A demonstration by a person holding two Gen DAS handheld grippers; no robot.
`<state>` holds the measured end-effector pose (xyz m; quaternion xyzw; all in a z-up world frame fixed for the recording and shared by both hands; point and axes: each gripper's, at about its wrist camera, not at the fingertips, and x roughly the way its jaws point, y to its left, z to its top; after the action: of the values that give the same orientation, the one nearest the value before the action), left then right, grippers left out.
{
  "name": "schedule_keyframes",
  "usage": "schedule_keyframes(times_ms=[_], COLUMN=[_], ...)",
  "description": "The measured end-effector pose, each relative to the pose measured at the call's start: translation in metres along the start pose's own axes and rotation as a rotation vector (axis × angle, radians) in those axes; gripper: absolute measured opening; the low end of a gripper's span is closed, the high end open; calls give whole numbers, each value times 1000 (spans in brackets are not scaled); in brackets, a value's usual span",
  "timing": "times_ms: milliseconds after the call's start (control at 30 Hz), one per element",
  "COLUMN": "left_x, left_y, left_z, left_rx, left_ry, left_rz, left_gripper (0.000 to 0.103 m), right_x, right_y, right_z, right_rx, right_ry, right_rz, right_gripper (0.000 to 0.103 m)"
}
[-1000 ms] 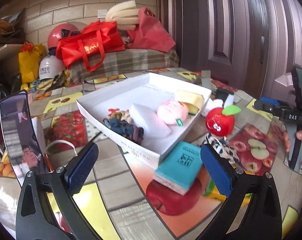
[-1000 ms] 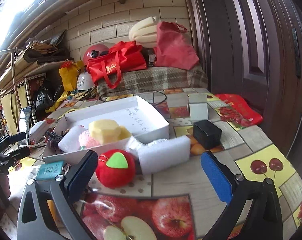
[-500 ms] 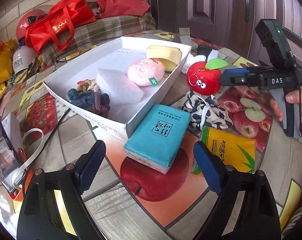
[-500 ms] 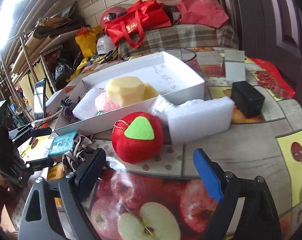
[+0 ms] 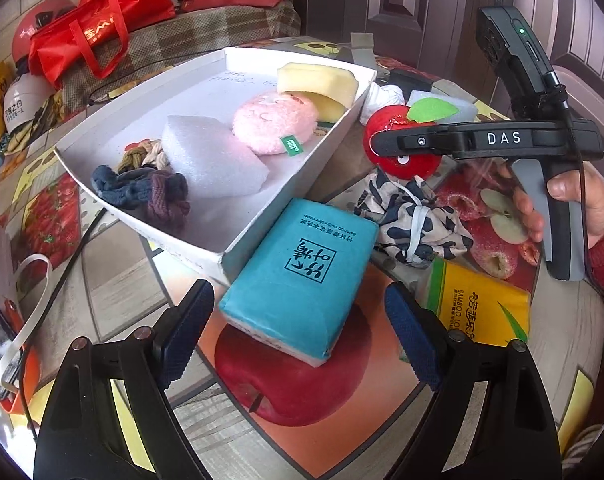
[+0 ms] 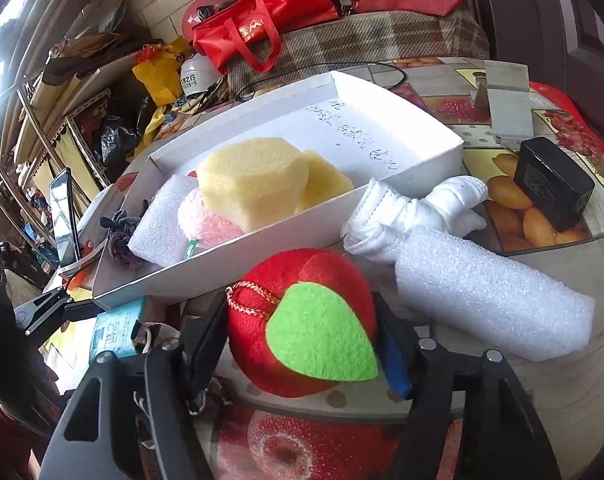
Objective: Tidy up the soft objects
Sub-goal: 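Grasp the teal tissue pack with left tool while right grasps red apple plush, then carry tissue pack into the white box with left tool while right drops apple plush there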
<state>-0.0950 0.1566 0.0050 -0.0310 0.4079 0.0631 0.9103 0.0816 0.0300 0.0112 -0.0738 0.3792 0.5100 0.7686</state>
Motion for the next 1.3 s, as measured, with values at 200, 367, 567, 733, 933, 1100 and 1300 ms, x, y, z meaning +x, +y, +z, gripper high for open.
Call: schedule_keyframes(times_ms=[200,367,567,733,933,1100,1300], left_x=[-1,-7,-32,-55,-73,-67,-67], left_y=[-7,-27,-41,-27,-5,16,20], left_z=[-1,-8,-19,-24,-25,-12,-11], left_rx=[25,61,86,10,-108,-206,-261], left_ry=[0,-2,-106,-216,-345,-390,-433], left_rz=[-17,-25,14,73,220,399,477], left_gripper=[58,50,50,50,50,50,50], right_x=[1,2,-3,-38,-67,-77,-87], right_y=[-1,-1,-6,-3,7,7,12], right_z=[1,2,0,-9,-18,-18,-24], right_rx=[7,9,39,13,-46,-78,-111], right_ry=[3,4,-10,-161,-325,-405,-468], right_rz=[17,29,58,65,-16,-104,-157], right_gripper=[64,63,62,62,62,62,62])
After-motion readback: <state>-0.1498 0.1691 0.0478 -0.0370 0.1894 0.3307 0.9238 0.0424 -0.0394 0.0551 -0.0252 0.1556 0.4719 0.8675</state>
